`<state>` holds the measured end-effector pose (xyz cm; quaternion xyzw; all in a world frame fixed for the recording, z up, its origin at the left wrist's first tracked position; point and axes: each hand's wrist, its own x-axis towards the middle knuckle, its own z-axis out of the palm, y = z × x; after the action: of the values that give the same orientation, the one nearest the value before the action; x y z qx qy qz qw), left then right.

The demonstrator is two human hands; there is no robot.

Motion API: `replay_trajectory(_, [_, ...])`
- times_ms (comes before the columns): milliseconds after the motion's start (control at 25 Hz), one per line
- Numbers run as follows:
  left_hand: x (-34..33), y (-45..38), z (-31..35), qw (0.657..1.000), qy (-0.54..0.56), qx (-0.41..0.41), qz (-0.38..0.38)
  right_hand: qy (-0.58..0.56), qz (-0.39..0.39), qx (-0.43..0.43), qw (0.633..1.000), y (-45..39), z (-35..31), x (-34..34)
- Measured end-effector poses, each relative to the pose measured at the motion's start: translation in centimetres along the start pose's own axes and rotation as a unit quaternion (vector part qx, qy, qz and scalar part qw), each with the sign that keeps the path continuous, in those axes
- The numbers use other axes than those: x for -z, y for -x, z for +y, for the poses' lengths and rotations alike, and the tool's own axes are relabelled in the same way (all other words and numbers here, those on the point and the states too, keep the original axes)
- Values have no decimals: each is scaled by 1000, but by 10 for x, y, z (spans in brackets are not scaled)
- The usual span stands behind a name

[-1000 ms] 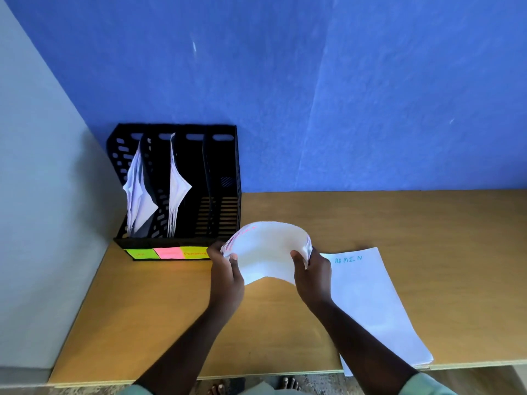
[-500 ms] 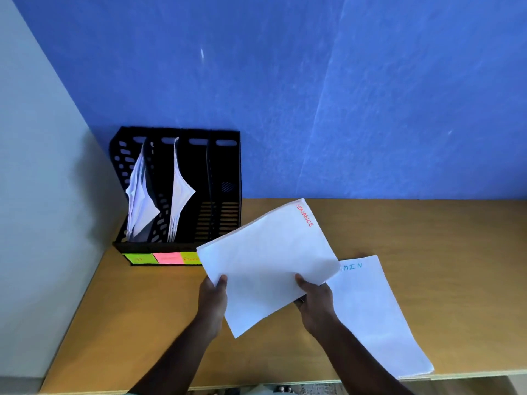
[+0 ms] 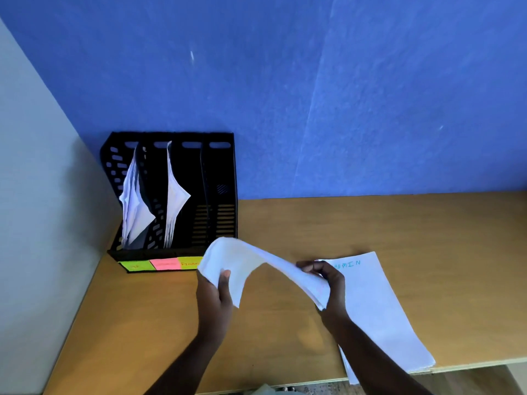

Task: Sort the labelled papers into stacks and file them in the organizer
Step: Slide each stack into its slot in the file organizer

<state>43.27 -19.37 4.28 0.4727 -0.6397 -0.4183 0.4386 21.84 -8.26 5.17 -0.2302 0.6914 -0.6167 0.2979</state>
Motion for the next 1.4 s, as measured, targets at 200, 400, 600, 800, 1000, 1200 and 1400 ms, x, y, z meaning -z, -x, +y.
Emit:
replay_trajectory(200, [11,20,-14,1000,-22,-3,-11,115,29,-30,992,18,41,-2])
replay_trajectory(400, [11,7,-5,999,-20,6,30,113,37,23,993,10,30,-6])
replay_trajectory(600, [12,2,-22,998,-34,51,-8,187,-15,-93,978,4,51,-12])
replay_trajectory(800, [21,-16,-18,998,-40,43,-32,147,24,-116,982,-19,46,5])
replay_trajectory(1000, [20,-34,2,999,6,-10,-53,-157,35,-432,887,-29,34,21])
replay_trajectory(1200, [24,-37,10,979,62,-140,-137,-353,123,-358,855,-25,10,18])
replay_trajectory(1400, [37,-31,-9,989,96,-43,-106,-106,-121,-417,895,-22,-4,32])
